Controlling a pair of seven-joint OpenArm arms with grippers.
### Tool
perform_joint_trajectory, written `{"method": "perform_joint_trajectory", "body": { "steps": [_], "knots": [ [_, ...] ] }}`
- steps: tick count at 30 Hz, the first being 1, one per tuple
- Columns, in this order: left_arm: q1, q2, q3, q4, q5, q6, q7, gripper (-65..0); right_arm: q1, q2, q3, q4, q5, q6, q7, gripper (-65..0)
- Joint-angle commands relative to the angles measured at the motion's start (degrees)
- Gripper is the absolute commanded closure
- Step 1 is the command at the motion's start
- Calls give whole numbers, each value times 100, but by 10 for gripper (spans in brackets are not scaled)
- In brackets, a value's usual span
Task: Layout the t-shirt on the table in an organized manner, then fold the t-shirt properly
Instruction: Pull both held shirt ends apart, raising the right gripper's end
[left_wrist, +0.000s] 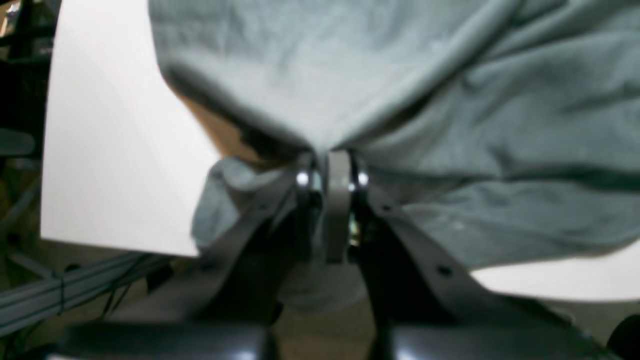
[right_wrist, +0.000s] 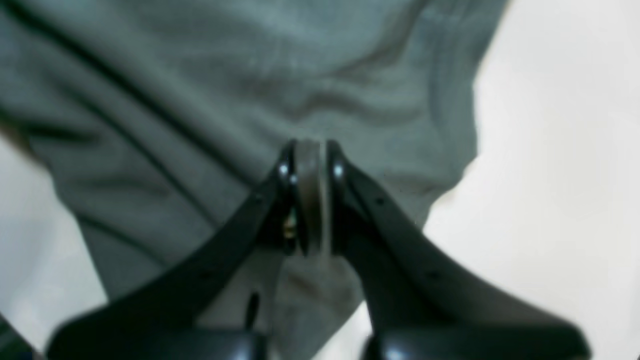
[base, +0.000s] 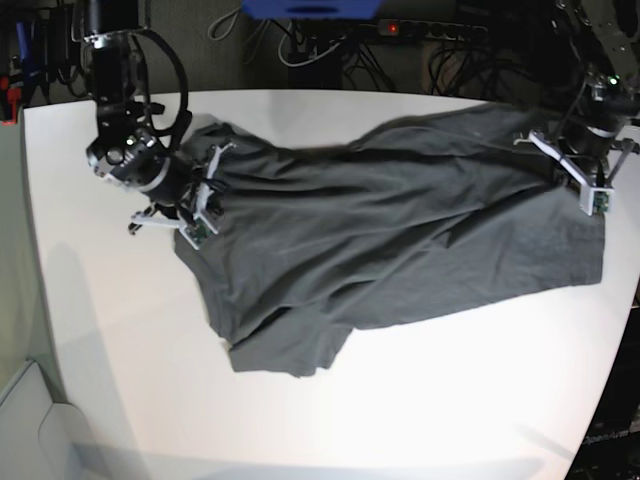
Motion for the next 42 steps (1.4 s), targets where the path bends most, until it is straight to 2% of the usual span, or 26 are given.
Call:
{"method": "perform_joint_trajectory", "body": {
  "steps": [1,4,7,12,15,19,21,23,28,31,33,34,35,38,40,42],
  "knots": [
    [-113,-136,-43,106,-35,22,-61,-6,156,80,-51,63,69,23,3,-82],
    [-456,-268,-70,89,-35,22,273,-6,279,247,-508,-25,69,23,-173,-157],
    [-641,-347,-78,71,0,22,326,-6,464,326,-702,-280,69,23,-156,-189],
    [-896,-347,-70,-34,53,31,326,-6,1264,317,-693,-1379,69,23,-85,-140],
    [-992,-338,-52,-34,334,31,326,-6,1853,264,-675,-2372,69,15,240,-90],
    [-1063,-329,-43,-69,562,31,317,-6,2451,273,-675,-3199,69,15,732,-73],
    [-1054,-338,-61,-69,571,31,317,-6,2486,282,-675,-2944,69,6,917,-73],
    [-1036,-347,-70,-69,571,31,317,-6,2468,291,-675,-2434,69,-3,847,-77],
    [-1028,-312,-70,-69,571,31,317,-6,2055,361,-385,-957,69,6,-191,-85],
    [-1019,-294,-34,-69,562,31,317,-6,1580,326,98,-60,86,15,-815,-157],
    [-1010,-294,-34,-69,554,31,317,-6,1150,238,309,450,104,50,-1202,-239],
    [-1010,-285,-34,-69,545,31,317,-6,904,141,397,687,104,173,-1360,-287],
    [-1010,-285,-34,-69,527,31,317,-6,684,54,476,915,104,349,-1448,-334],
    [-1010,-250,-26,-69,527,31,317,-6,-2,-289,722,1461,95,379,-1483,-440],
    [-1028,-206,-26,-69,554,31,317,-6,-301,-579,960,1715,95,379,-1483,-476],
    [-1028,-206,-26,-69,536,31,317,-6,-468,-861,1197,1821,95,379,-1509,-482]
  ]
}}
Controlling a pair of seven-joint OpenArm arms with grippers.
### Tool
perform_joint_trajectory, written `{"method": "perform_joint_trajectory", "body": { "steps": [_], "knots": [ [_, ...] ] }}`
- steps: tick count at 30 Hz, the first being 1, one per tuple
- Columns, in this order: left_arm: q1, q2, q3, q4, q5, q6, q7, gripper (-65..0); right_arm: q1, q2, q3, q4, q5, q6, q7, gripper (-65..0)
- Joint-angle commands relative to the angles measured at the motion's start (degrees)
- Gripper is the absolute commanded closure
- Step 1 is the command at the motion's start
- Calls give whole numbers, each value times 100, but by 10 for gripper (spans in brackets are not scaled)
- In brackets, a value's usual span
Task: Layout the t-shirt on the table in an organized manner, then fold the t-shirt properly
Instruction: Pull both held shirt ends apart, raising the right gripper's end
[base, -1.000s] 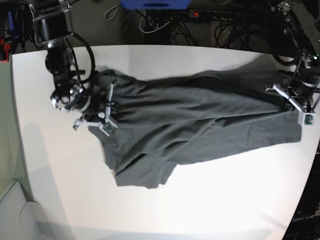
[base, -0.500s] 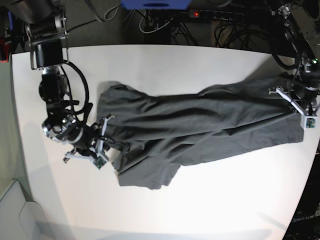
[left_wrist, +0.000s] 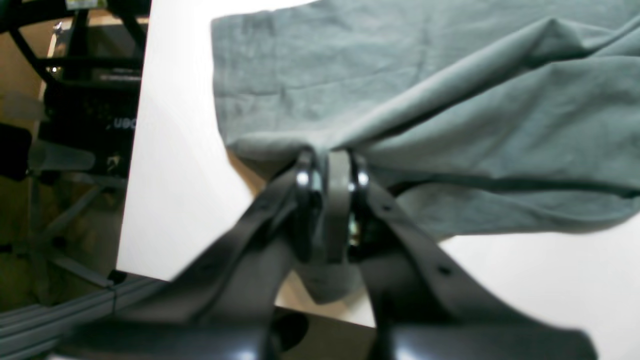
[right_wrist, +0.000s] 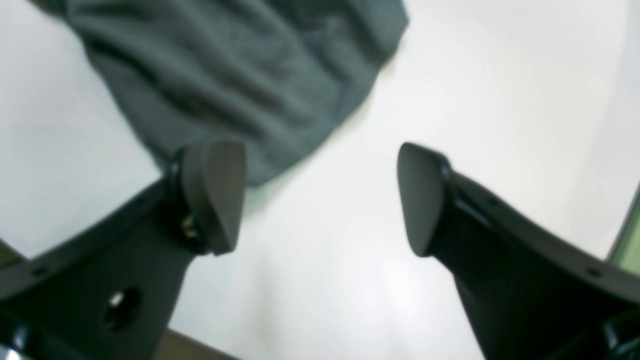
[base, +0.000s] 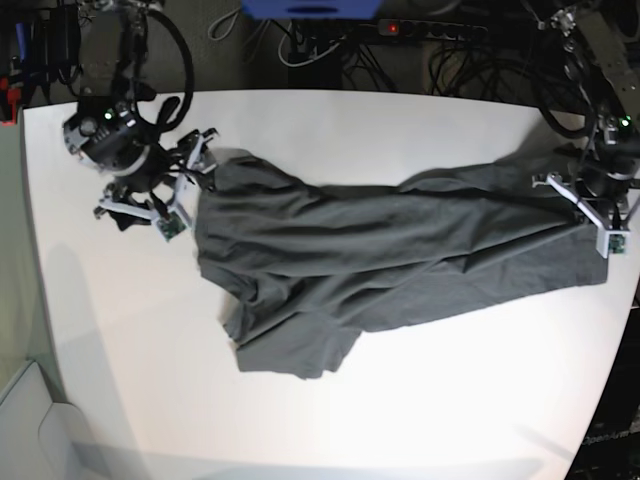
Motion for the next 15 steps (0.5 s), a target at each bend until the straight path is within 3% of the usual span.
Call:
{"method": "perform_joint_trajectory", "body": {
  "steps": [1,15],
  "knots": [
    [-53,-60,-19,92,-41,20,-111,-6,-16,-66,65,110,60,-25,97,-484],
    [-44,-60,-19,92,-50,20,-111,-6,-332,-593,83,-260,60,-25,141,-482]
  ]
}}
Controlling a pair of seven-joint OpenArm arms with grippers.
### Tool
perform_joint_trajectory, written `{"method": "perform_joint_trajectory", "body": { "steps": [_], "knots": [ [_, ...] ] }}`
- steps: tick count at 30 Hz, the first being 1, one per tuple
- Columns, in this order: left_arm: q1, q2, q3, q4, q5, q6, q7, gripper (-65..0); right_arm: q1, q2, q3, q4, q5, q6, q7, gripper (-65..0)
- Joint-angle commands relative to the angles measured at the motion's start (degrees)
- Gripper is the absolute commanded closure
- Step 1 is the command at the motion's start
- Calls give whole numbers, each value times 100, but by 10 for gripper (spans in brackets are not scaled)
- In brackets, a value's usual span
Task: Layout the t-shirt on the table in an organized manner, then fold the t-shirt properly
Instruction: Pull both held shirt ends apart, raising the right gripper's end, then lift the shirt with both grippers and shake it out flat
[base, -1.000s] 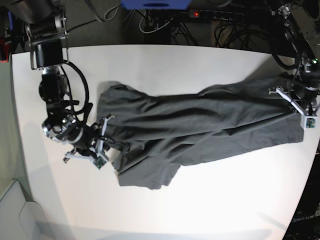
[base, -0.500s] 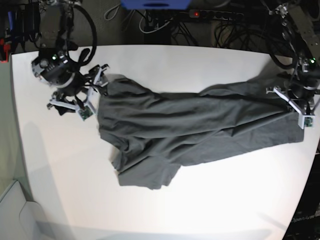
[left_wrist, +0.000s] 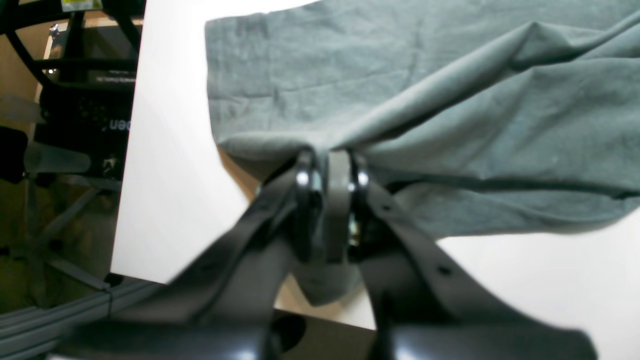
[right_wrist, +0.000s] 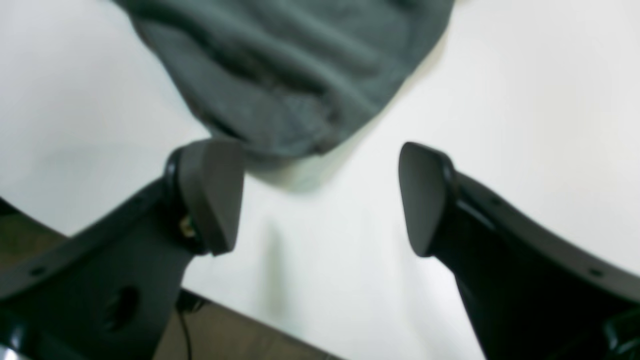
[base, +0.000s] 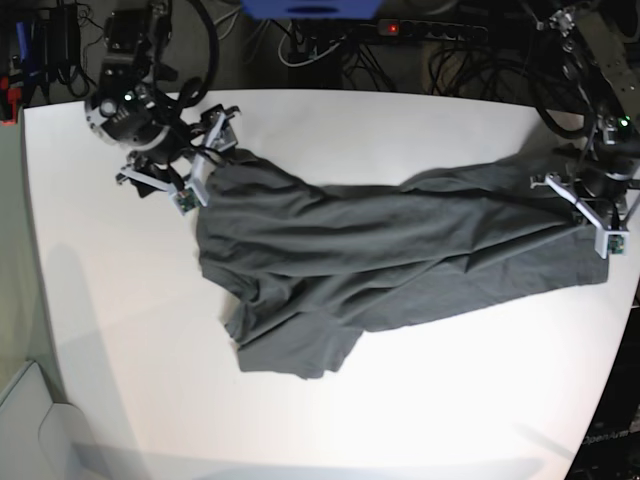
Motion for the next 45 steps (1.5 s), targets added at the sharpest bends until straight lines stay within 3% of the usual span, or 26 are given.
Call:
{"method": "perform_joint_trajectory", "body": {
  "steps": [1,16,24,27,31,33,45],
  "knots": [
    [-24,-84,-23,92,-28,22,-107,-6,44,-16,0,26,95,-23,113,-482],
    [-24,-31,-23,92,-28,22,-107,-6,430,1,-158,-756,95,-23,139,-480],
    [-24,48,-23,92,-1,22,-107,-6,492,-7,-167,-1152,95,-23,517,-473],
    [-24,48,-23,92,-1,22,-107,-6,536,1,-167,-1266,95,-23,552,-387],
    [-33,48,-23,92,-1,22,-107,-6,650,10,-167,-1398,95,-23,631,-106],
    [-51,48,-41,92,-1,22,-107,-6,668,19,-176,-1380,77,-23,622,-11],
    [-270,-31,-67,277,-28,22,-98,-6,738,335,-114,809,86,-23,499,0]
  ]
}}
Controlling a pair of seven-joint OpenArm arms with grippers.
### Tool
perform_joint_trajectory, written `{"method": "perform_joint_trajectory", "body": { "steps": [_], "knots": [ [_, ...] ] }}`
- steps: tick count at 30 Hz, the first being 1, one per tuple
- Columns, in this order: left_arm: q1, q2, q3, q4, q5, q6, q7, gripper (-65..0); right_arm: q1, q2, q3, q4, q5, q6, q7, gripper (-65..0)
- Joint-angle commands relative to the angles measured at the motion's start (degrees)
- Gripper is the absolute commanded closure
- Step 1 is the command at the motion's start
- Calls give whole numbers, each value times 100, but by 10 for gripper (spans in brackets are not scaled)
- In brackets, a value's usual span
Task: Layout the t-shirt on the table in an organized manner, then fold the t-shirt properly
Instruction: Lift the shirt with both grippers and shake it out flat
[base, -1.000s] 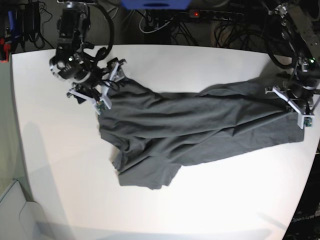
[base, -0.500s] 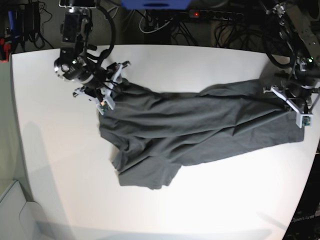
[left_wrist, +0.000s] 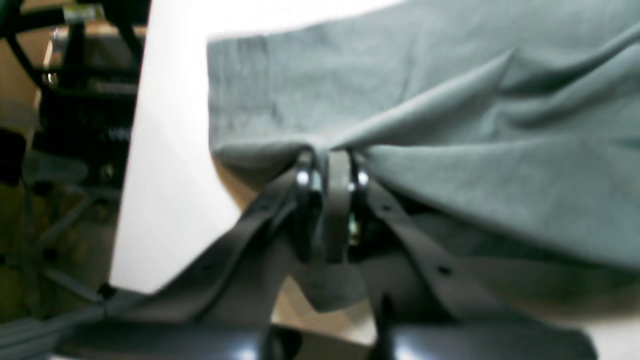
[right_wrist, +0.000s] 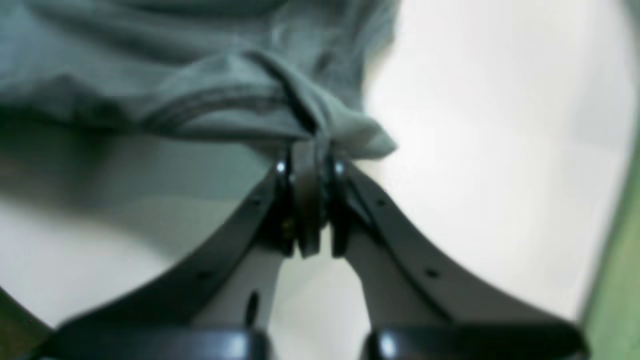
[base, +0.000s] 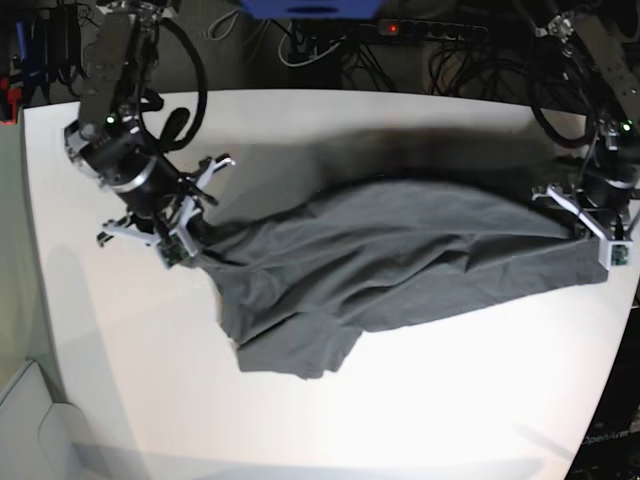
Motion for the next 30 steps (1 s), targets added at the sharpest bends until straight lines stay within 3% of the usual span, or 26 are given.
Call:
{"method": "perform_joint_trajectory", "body": {
  "steps": [1,5,9,13,19,24,26,30],
  "knots": [
    [-98,-77,-30,133,-13,20,-113,-6,133,27,61,59,3,-23,71,0],
    [-309,-288,-303,133,-21,20,-61,-6,247,19,456,59,3,-23,71,0],
    [-608,-411,-698,89,-21,20,-52,-6,397,54,553,77,3,-23,80,0],
    [-731,-455,-681,89,-4,20,124,-6,520,106,536,68,-6,-23,62,0],
    [-705,-780,374,1,198,20,616,-6,705,520,-264,50,-23,-23,9,0],
    [-204,-983,1060,19,735,20,634,-6,599,599,-256,42,-67,-23,-158,-1],
    [104,-1097,1271,10,779,20,607,-6,379,836,-352,42,-164,-23,-158,0],
    [588,-1123,1359,19,761,11,563,-6,-16,1012,-379,42,-208,-23,97,0]
  ]
}}
